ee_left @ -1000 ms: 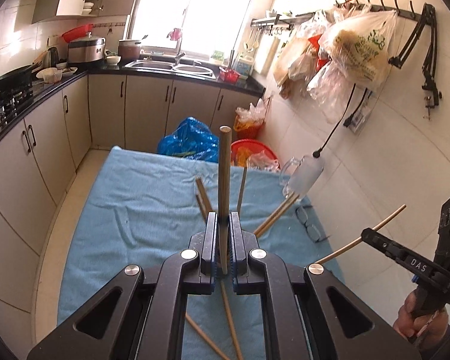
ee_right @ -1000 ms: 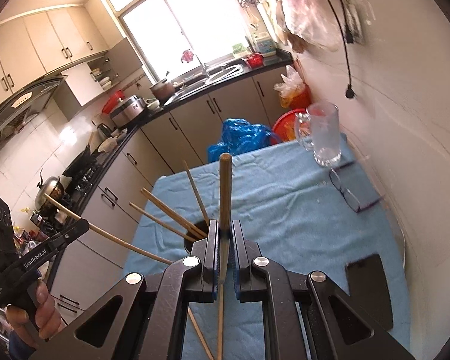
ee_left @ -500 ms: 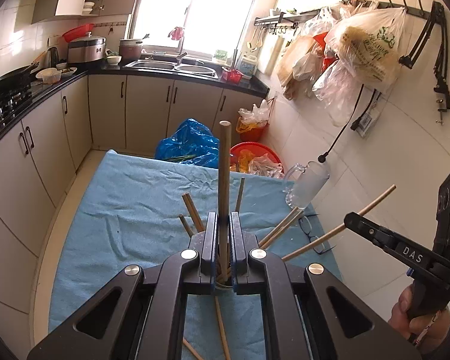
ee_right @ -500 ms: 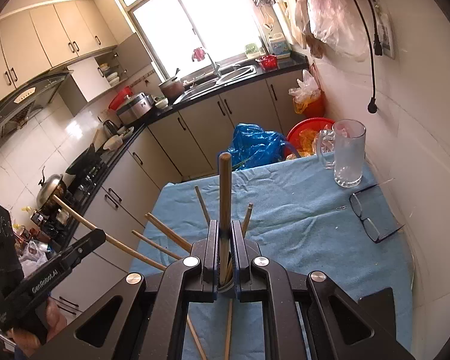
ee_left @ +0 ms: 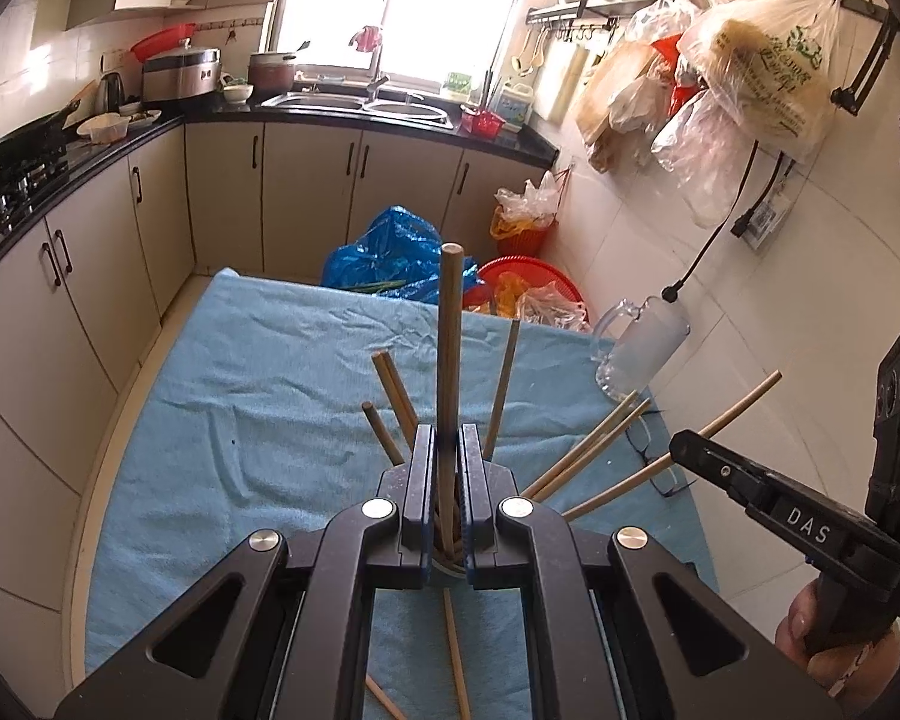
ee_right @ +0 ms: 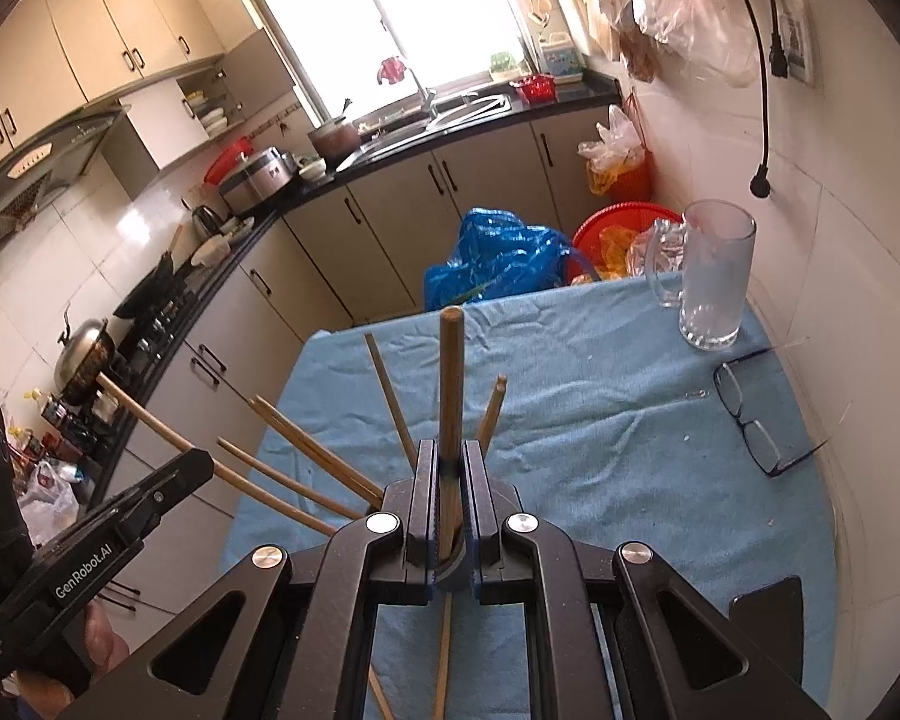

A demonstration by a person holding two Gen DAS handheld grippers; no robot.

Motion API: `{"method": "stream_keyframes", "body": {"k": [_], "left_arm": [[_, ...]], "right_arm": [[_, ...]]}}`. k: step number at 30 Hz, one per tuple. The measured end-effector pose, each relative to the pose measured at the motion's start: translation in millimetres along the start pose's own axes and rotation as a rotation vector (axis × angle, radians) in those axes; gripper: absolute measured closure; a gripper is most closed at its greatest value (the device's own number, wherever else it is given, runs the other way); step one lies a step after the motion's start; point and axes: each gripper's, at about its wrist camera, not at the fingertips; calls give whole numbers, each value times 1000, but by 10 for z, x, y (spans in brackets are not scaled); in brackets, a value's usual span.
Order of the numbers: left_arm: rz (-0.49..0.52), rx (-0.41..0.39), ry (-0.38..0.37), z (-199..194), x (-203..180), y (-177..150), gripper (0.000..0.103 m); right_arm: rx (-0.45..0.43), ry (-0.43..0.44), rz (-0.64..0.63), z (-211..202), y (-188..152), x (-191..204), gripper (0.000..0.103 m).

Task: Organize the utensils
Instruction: 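Lower both chopsticks into the black cup and open both tools, then move both open tools down to the last two chopsticks on the cloth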

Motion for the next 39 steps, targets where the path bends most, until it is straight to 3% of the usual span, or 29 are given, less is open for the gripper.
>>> {"method": "stream_keyframes", "body": {"k": [15, 19, 23, 27, 34, 39], "left_arm": [[-10, 33, 24, 220, 72, -32, 97], [-17, 12, 23, 145, 99, 20, 92], [-24, -28, 24, -16, 120, 64, 85], [-28, -64, 26, -208, 121, 76, 79], [-21, -85, 49, -472, 147, -138, 70], [-57, -16, 48, -456, 264, -502, 69]], "right_arm": [[28, -38, 1, 232, 33, -36, 93], [-3, -31, 2, 125, 108, -5, 81], [-36, -19, 22, -44, 190, -11, 78], [-79, -31, 33, -281, 191, -47, 64], [-47, -71, 31, -449, -101, -196, 55], [30, -98, 72, -334, -443, -387, 55]]}}
Point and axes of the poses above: each gripper's, at about its wrist camera, not at the fingertips, and z roughly the way its jaws point, x to its left, y to its top, and after that the axes turned 13 degrees about z, right-handed
